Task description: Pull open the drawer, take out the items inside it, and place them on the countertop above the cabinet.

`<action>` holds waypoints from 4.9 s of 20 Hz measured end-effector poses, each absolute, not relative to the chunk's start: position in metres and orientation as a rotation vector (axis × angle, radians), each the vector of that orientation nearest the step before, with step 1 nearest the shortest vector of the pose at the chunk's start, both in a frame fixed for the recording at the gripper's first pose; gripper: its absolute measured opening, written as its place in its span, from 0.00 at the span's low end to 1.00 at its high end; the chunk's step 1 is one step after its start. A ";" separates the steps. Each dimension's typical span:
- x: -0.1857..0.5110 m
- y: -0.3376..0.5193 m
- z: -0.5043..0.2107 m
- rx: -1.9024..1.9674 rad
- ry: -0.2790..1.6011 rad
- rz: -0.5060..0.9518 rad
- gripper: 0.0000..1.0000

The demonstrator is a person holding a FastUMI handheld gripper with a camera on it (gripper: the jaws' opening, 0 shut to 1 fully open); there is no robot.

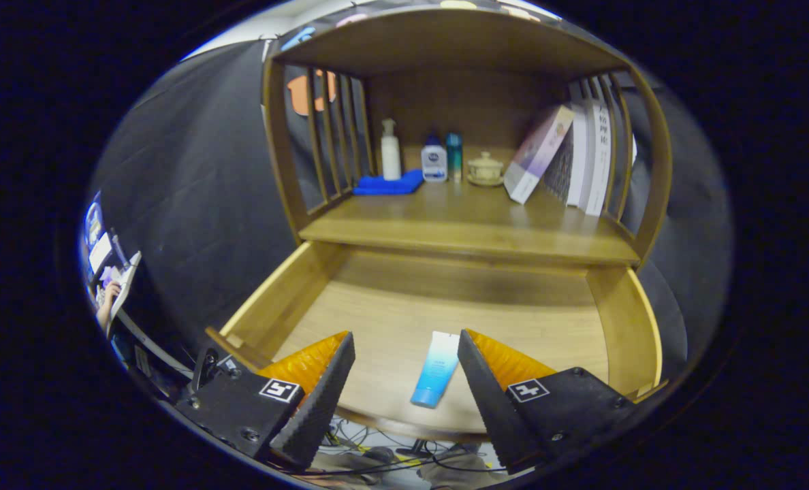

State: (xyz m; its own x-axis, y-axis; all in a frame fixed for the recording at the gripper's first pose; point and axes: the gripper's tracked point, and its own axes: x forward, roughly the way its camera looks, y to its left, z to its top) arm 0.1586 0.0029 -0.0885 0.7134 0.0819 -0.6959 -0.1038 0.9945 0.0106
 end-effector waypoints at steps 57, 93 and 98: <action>0.251 -0.022 0.017 -0.107 1.033 -0.097 0.39; 0.377 -0.015 -0.032 -0.196 0.803 -0.157 0.56; 0.345 -0.001 -0.018 -0.207 0.785 -0.123 0.64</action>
